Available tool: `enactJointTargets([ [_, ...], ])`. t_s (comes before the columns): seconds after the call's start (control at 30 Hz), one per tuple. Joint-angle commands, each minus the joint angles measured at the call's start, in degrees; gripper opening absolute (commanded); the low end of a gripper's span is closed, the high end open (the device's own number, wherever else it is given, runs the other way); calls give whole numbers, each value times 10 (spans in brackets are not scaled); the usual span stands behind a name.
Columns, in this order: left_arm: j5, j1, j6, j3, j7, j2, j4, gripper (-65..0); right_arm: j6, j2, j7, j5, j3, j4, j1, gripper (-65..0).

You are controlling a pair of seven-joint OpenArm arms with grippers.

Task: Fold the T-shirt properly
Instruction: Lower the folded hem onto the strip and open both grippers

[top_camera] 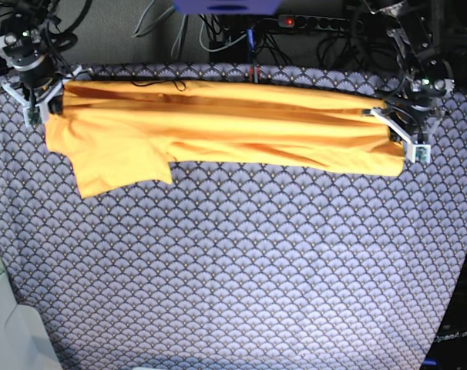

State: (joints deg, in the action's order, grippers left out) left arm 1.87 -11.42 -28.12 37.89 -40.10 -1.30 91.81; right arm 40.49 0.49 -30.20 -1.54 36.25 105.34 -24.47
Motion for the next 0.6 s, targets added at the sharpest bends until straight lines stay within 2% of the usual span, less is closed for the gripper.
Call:
enactJointTargets([
  [0.0, 2, 5, 4, 1, 8, -9, 9, -650, -5, 7, 9, 0, 4, 1, -1, -650],
  [0.57, 3, 6, 4, 2, 8, -9, 9, -650, -5, 8, 4, -1, 8, -31, 2, -650],
])
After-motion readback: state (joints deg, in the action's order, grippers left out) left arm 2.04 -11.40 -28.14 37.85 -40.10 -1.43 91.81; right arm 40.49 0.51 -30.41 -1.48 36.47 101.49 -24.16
